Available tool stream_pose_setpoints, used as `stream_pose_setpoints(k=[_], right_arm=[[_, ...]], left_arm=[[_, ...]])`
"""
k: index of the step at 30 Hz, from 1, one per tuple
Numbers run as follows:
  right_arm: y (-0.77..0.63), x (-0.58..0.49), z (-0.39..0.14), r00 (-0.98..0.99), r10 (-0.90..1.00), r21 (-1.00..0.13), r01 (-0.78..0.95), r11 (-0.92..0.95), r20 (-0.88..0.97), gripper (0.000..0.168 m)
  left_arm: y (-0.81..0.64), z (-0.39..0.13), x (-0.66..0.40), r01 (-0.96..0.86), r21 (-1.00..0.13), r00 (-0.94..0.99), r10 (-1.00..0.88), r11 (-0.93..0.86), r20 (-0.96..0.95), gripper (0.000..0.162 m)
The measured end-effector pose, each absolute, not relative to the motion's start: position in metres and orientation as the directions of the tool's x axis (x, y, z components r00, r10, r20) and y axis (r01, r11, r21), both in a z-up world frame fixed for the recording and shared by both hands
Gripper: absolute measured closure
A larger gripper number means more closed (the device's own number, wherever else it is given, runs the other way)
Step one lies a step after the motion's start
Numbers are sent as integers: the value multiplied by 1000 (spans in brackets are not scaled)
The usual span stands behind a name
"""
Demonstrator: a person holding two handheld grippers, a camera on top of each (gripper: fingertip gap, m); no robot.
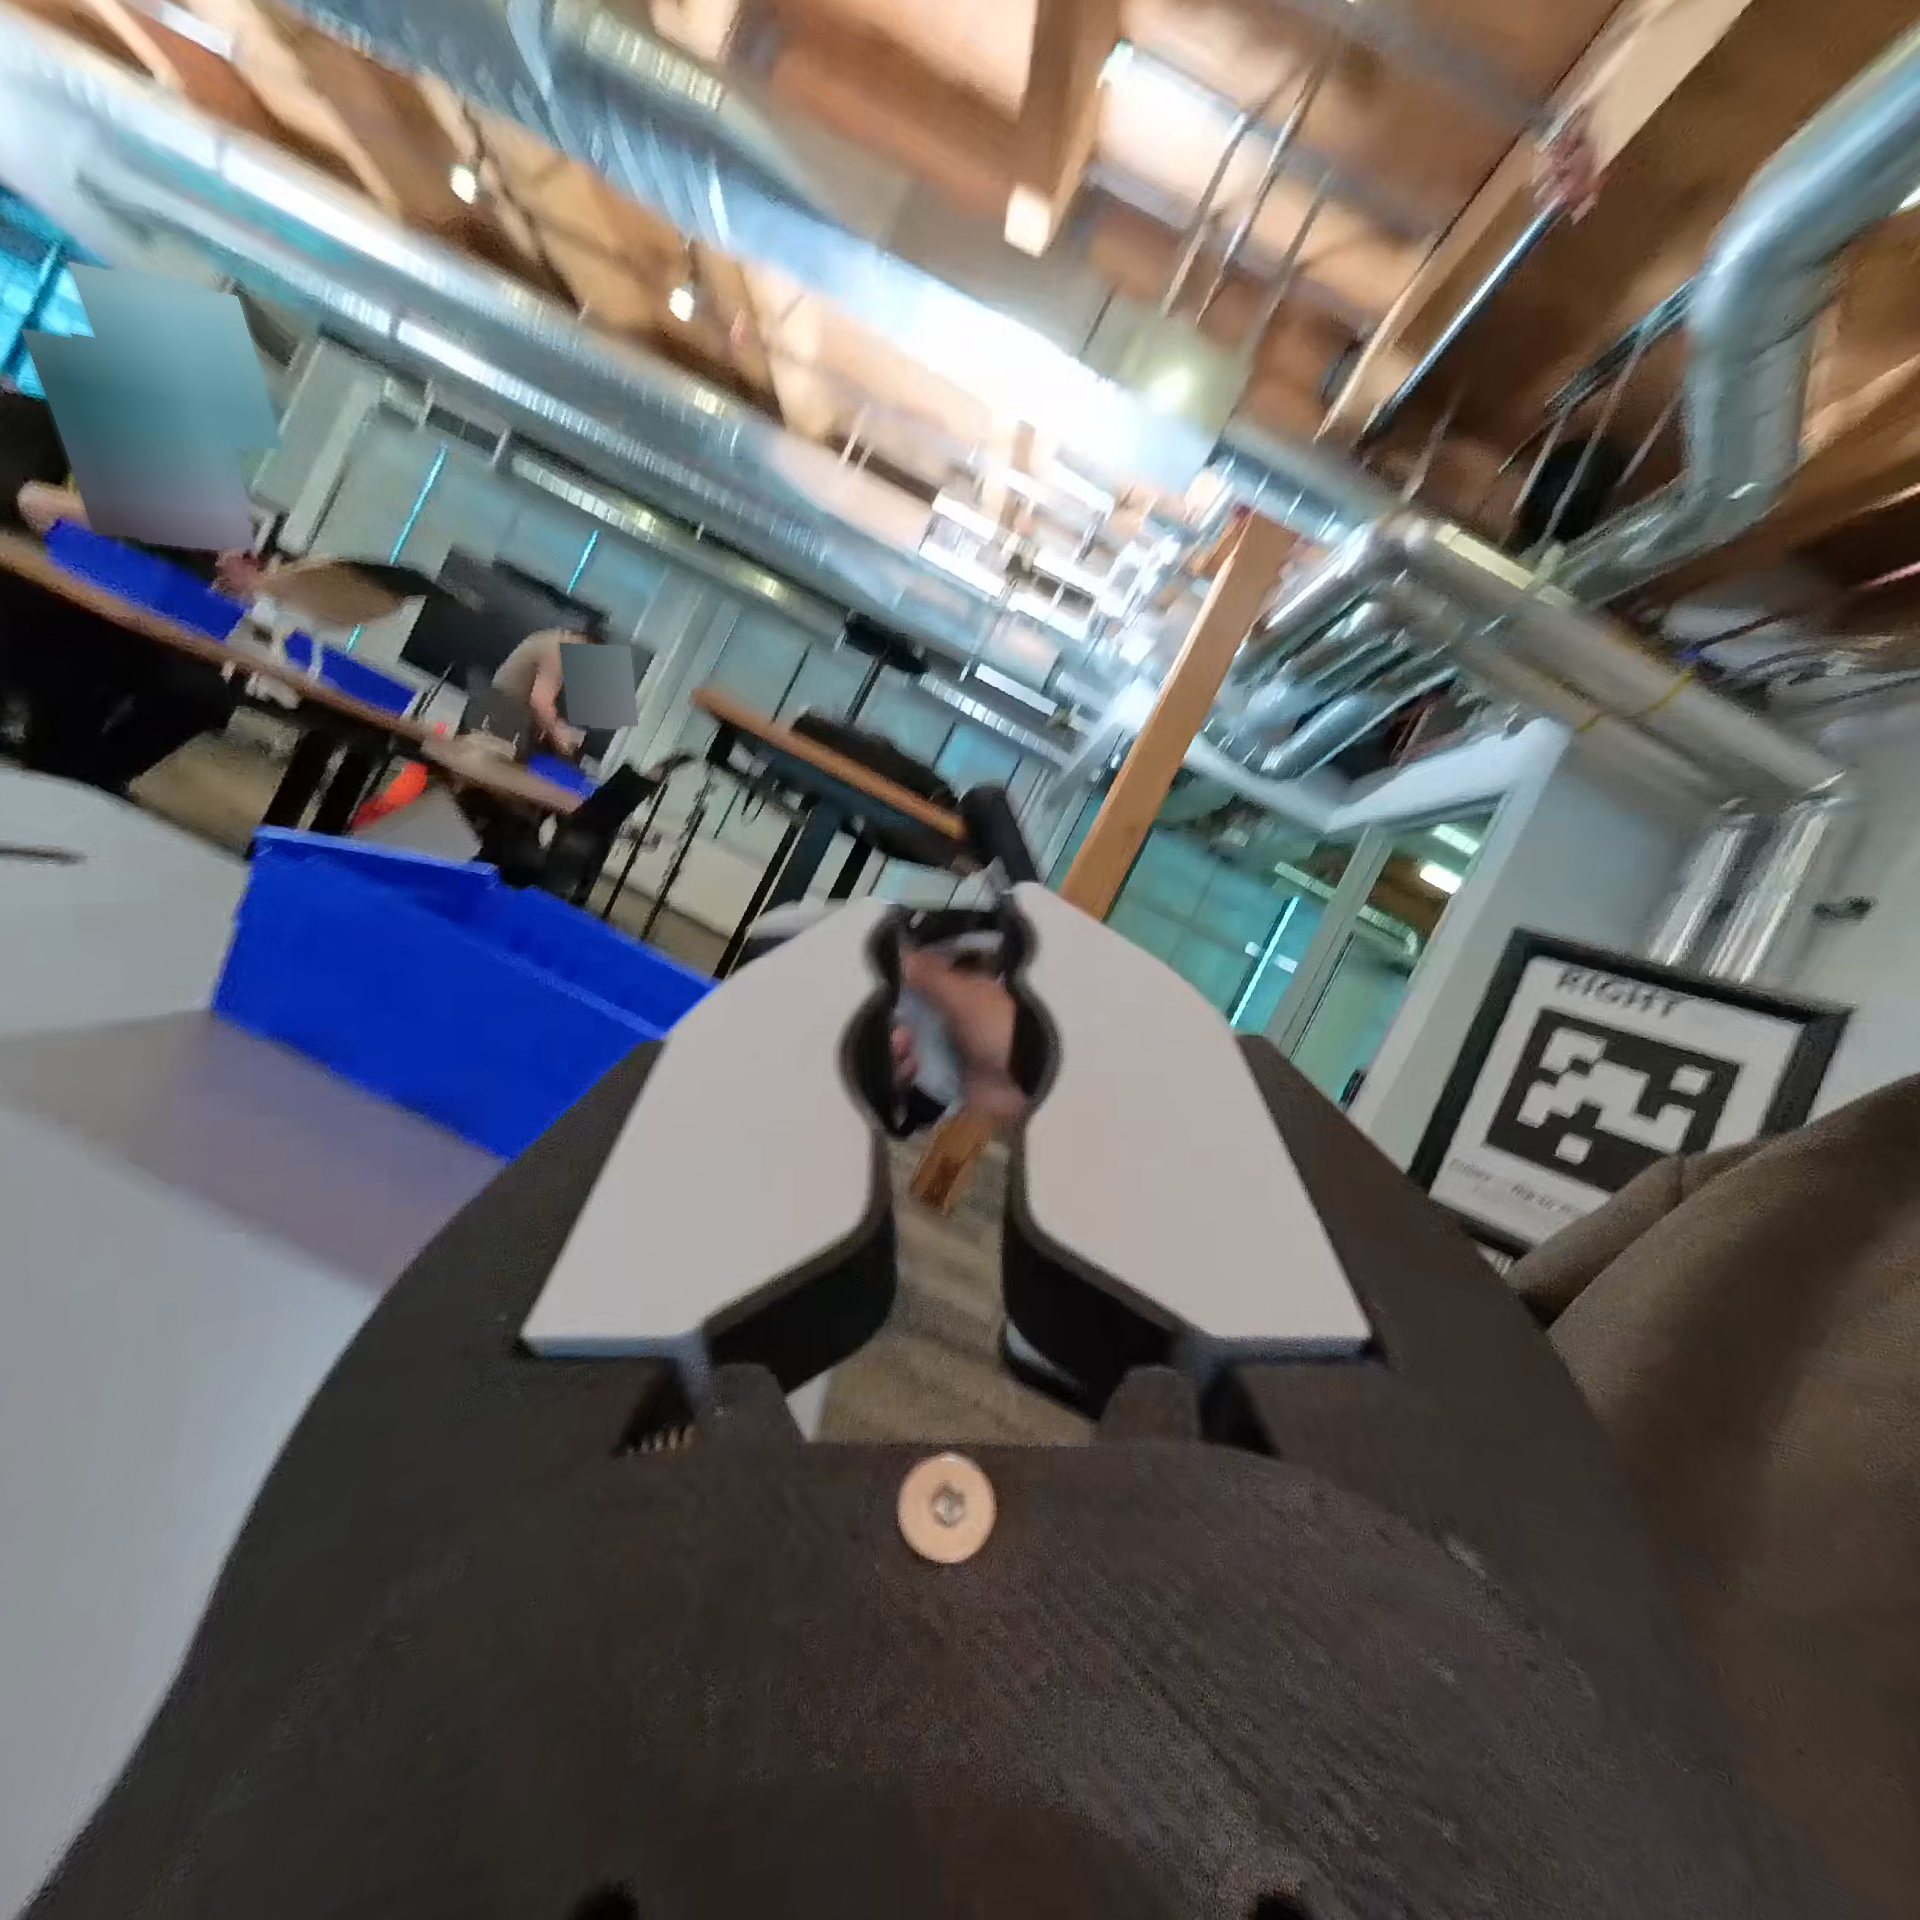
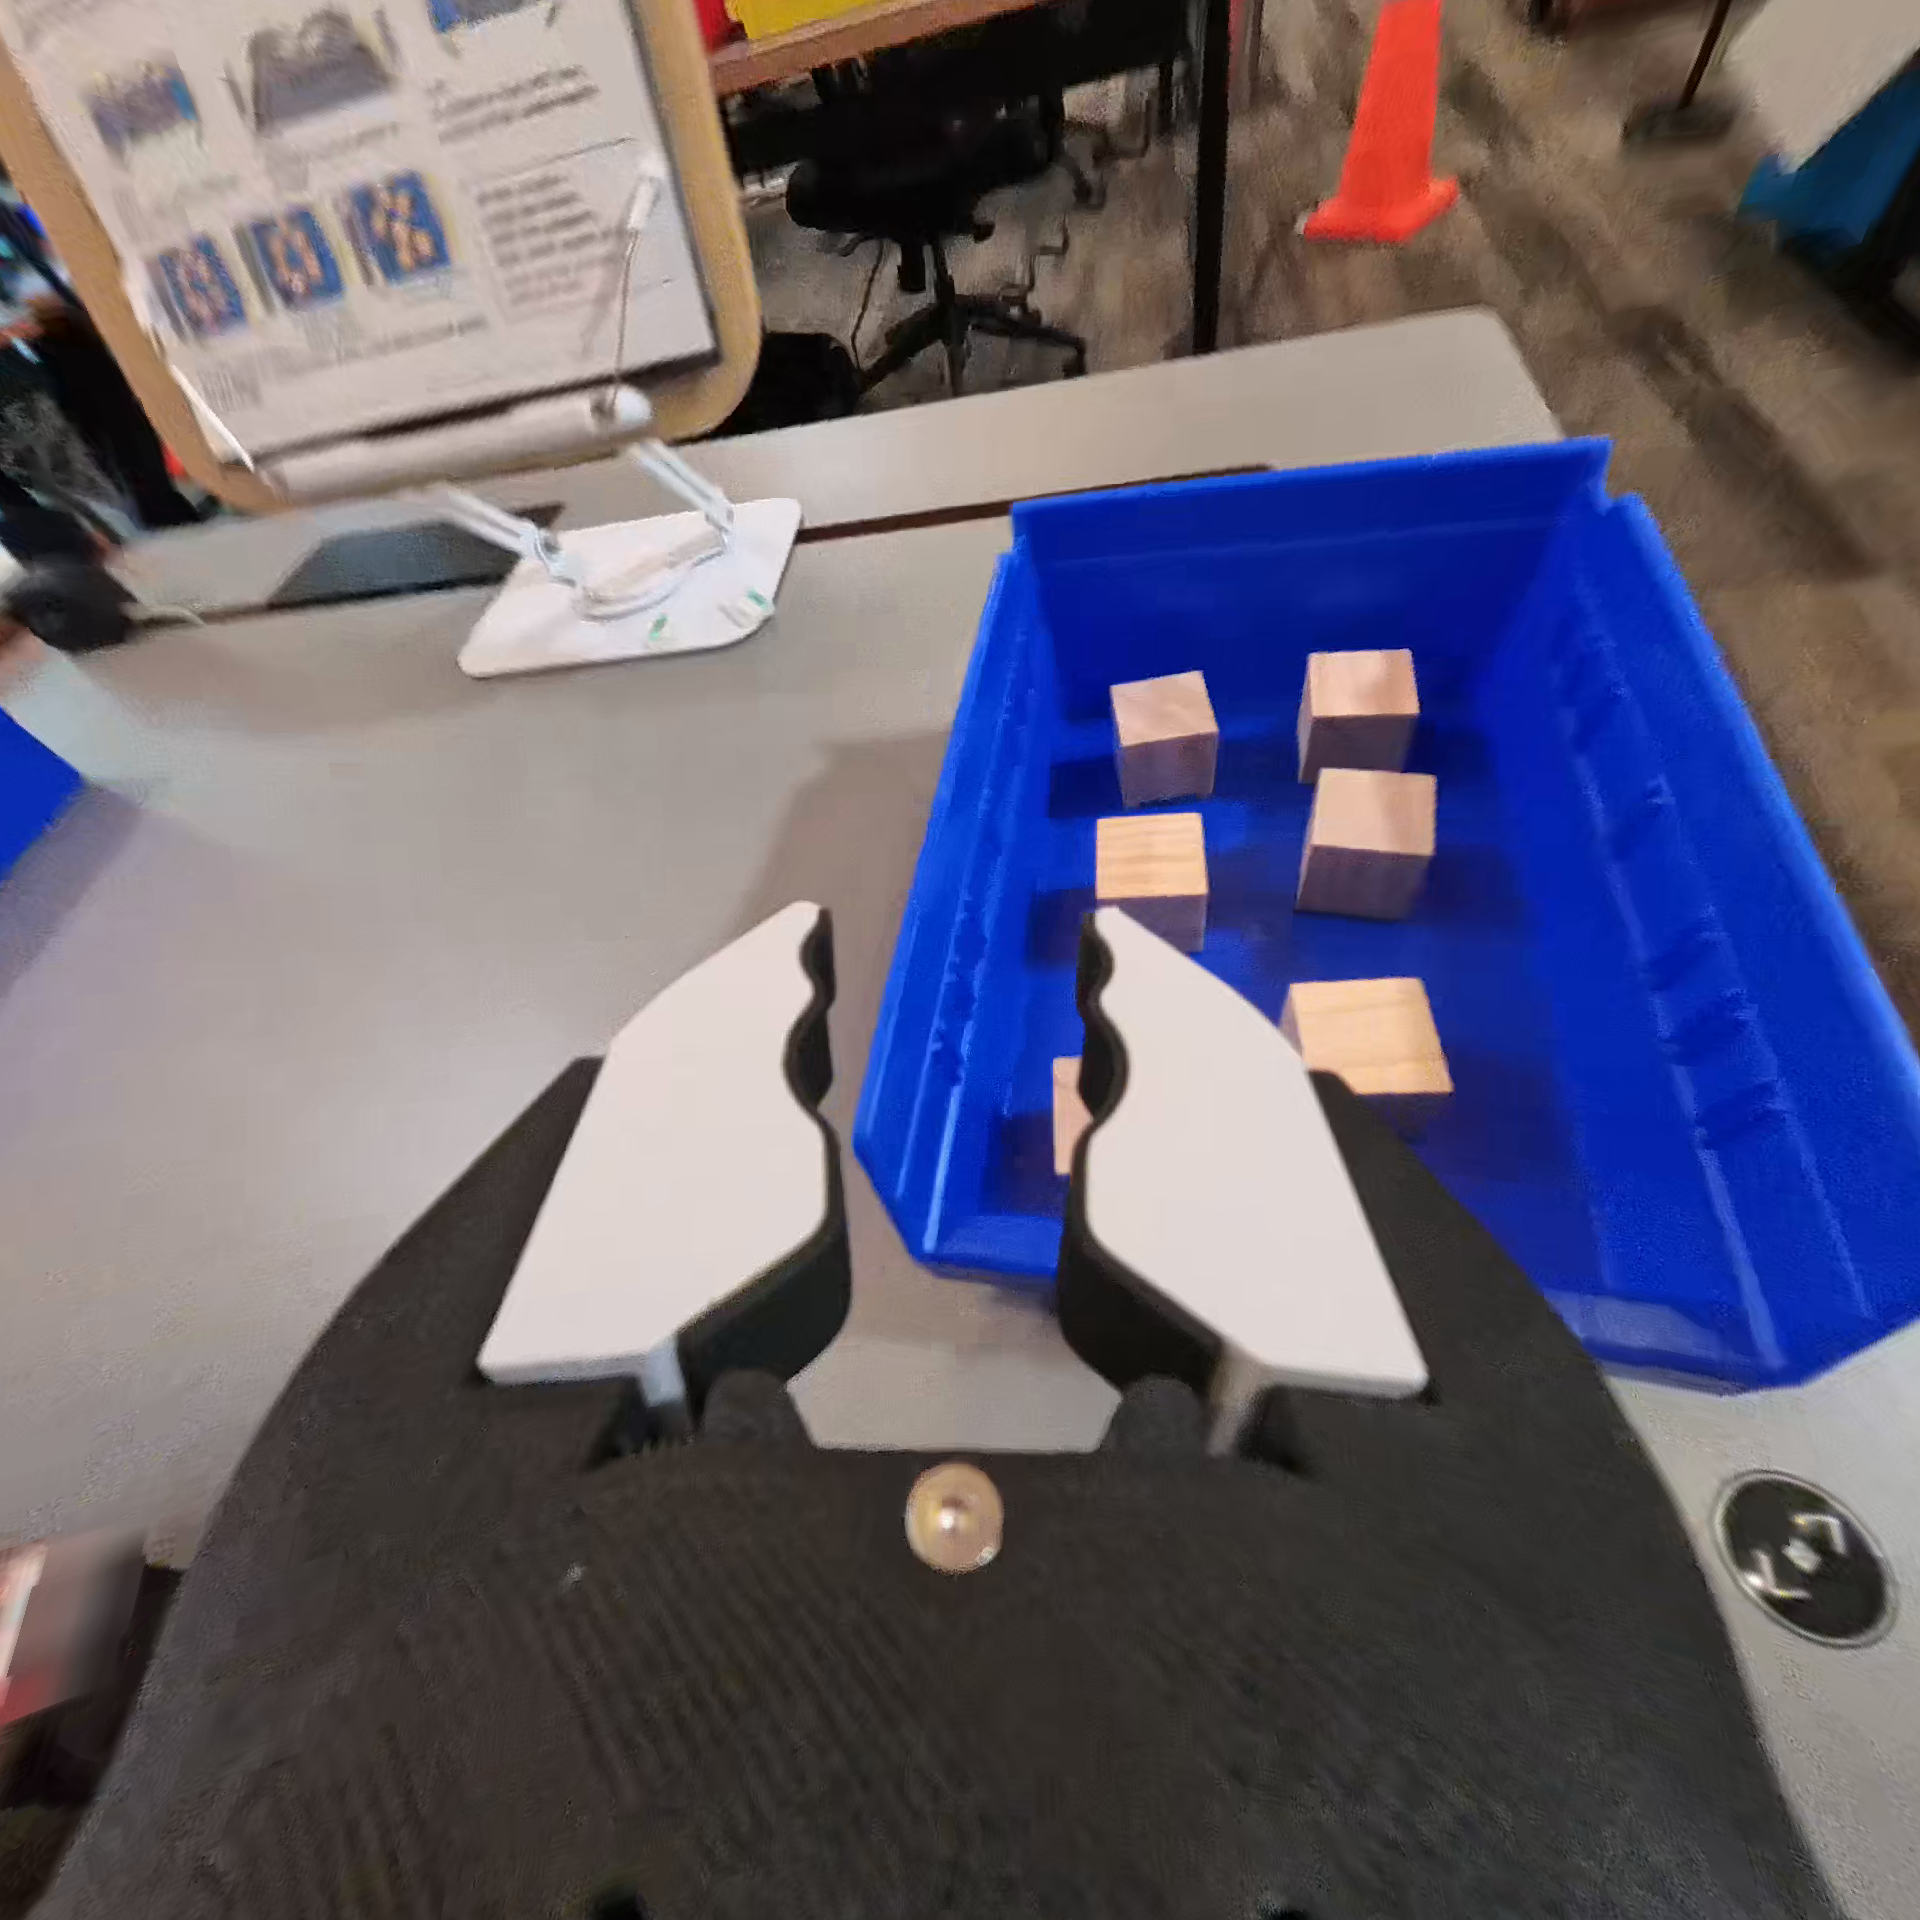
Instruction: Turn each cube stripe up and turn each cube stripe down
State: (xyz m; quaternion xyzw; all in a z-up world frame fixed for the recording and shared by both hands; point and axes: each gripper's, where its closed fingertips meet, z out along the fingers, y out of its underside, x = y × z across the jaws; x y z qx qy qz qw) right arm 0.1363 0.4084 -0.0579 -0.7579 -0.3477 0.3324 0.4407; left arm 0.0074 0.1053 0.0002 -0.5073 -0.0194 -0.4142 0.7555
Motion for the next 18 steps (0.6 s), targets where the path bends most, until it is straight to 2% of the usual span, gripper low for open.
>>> stream_pose_setpoints(k=[1, 2, 5, 7, 10, 12, 15, 18], right_arm=[[401, 137, -66, 552, 826, -918, 257, -302, -118, 123], [398, 141, -76, 584, 812, -931, 287, -225, -16, 123], [384, 151, -100, 581, 788, -929, 369, -29, 206, 132], [366, 152, -104, 543, 821, -926, 373, -51, 174, 134], [351, 153, -85, 543, 837, -977, 204, -61, 61, 136], [361, 163, -79, 599, 799, -988, 147, -39, 58, 132], [377, 182, -83, 665, 738, -986, 167, 9, 119, 130], [392, 202, -88, 719, 682, -984, 179, 1, 132, 128]], left_arm=[[94, 5, 17, 657, -734, 658, -605, 171, 448, 157], [86, 2, 25, 646, -740, 681, -582, 188, 446, 162], [79, -18, 30, 551, -814, 785, -445, 184, 431, 162], [81, -24, 16, 489, -851, 843, -354, 189, 405, 162], [86, -40, -27, 425, -883, 904, -139, 199, 404, 162], [81, -46, -49, 450, -867, 892, -65, 216, 447, 162], [72, -45, -59, 515, -830, 854, -43, 213, 519, 162], [70, -59, -65, 386, -911, 916, 52, 146, 397, 162]])
